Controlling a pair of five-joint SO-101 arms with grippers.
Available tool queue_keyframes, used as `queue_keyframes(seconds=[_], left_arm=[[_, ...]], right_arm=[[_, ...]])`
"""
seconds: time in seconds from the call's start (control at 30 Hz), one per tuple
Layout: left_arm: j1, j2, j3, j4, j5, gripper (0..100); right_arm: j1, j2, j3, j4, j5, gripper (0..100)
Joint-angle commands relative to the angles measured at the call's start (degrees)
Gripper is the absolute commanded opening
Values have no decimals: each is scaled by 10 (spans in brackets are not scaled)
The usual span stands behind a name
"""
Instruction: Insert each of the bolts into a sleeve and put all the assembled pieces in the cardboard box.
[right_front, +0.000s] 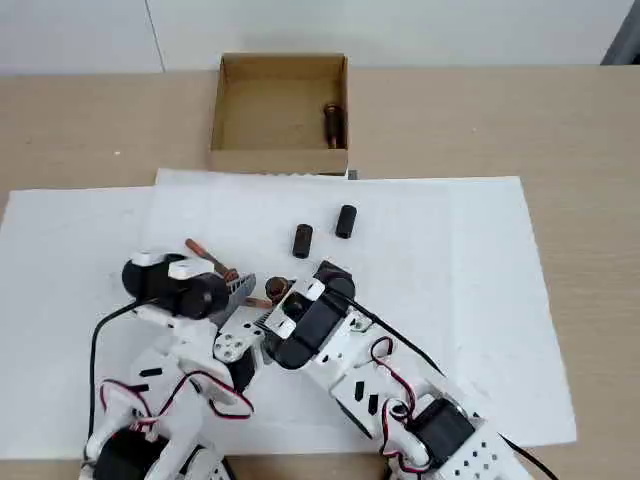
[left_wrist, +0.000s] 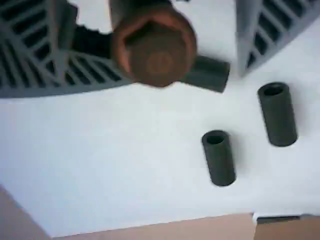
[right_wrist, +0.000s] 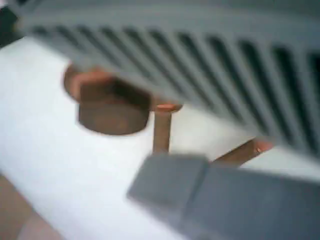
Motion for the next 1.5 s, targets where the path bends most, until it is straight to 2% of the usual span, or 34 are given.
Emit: queue_keyframes(seconds=[0.0, 0.17, 0.33, 0.53, 0.67, 0.8, 0.93, 1.1, 1.3, 1.47], left_arm=[[-2, -2, -44, 3, -3, 216], [-4, -3, -56, 3, -4, 192], [-67, -4, -56, -23, -26, 3], [-135, -4, -40, -47, -106, 6], [-194, -4, 15, -47, -169, 6], [-241, -4, 102, -56, -182, 6], [-243, -4, 137, -55, -183, 6], [-243, -4, 167, -55, -183, 7], [-247, -5, 209, -89, -183, 8], [-243, -4, 222, -126, -183, 8]], right_arm=[[-2, -6, -23, -19, 2, 2], [1, -6, -22, -19, 2, 2], [44, -6, -27, -19, -1, 2], [100, -1, -24, -15, -3, 2], [159, 2, -27, -4, -76, 2], [196, 39, -66, 48, -165, 2], [199, 148, -172, 87, -237, 2], [199, 349, -352, 107, -259, 2], [201, 553, -556, 115, -247, 3], [223, 727, -728, 115, -172, 3]])
